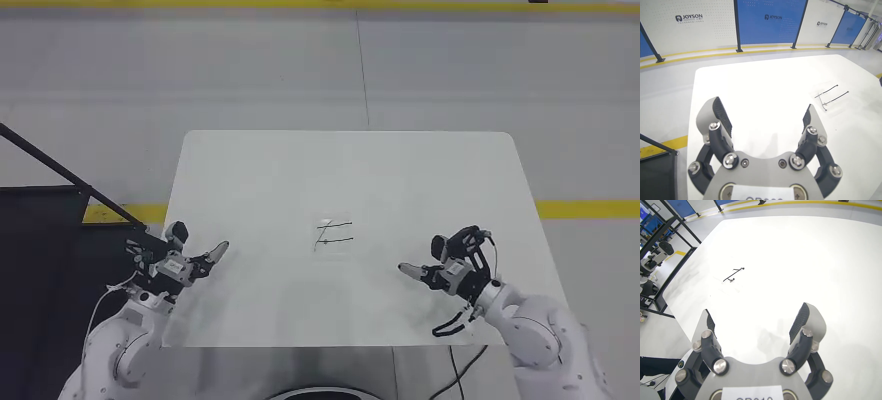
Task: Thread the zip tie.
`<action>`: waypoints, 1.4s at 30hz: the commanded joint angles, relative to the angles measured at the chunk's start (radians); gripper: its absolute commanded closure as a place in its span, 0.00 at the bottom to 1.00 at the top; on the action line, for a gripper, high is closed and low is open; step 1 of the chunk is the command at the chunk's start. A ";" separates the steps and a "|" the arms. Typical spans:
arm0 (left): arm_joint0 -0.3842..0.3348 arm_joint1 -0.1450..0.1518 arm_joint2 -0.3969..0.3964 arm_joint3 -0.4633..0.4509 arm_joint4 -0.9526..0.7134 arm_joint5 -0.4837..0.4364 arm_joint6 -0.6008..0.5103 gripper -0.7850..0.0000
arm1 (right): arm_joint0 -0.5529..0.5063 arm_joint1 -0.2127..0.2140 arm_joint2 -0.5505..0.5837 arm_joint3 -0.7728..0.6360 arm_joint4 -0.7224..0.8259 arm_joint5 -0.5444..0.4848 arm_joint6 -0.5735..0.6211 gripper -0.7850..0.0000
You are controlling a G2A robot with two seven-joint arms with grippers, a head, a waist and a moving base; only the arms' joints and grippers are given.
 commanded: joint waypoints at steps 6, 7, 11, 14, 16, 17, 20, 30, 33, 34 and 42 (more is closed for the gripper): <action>-0.011 0.001 -0.028 -0.005 -0.224 -0.079 -0.085 0.00 | 0.109 0.004 -0.073 0.107 0.153 -0.130 0.091 0.00; -0.013 0.001 -0.032 0.000 -0.265 -0.088 -0.101 0.00 | 0.126 0.004 -0.085 0.126 0.184 -0.149 0.110 0.00; -0.027 0.003 -0.043 0.010 -0.366 -0.122 -0.172 0.00 | 0.198 0.007 -0.131 0.194 0.284 -0.199 0.186 0.00; -0.034 0.007 -0.053 0.020 -0.444 -0.160 -0.225 0.00 | 0.239 0.008 -0.162 0.243 0.382 -0.234 0.221 0.00; -0.040 0.009 -0.061 0.027 -0.488 -0.182 -0.262 0.00 | 0.265 0.010 -0.174 0.274 0.444 -0.243 0.246 0.00; -0.043 0.011 -0.068 0.029 -0.493 -0.190 -0.281 0.00 | 0.276 0.011 -0.176 0.289 0.461 -0.229 0.256 0.00; -0.044 0.012 -0.071 0.029 -0.492 -0.190 -0.286 0.00 | 0.288 0.013 -0.171 0.299 0.451 -0.189 0.263 0.00; -0.044 0.010 -0.051 0.031 -0.519 -0.185 -0.296 0.00 | 0.283 0.013 -0.179 0.294 0.449 -0.180 0.256 0.00; -0.069 0.009 -0.015 0.042 -0.611 -0.176 -0.356 0.00 | 0.306 0.008 -0.217 0.318 0.474 -0.127 0.250 0.00; -0.077 0.009 -0.008 0.046 -0.625 -0.174 -0.374 0.00 | 0.323 0.005 -0.233 0.331 0.497 -0.110 0.256 0.00; -0.118 0.014 0.012 0.071 -0.772 -0.188 -0.490 0.00 | 0.509 -0.018 -0.358 0.500 0.677 -0.054 0.384 0.00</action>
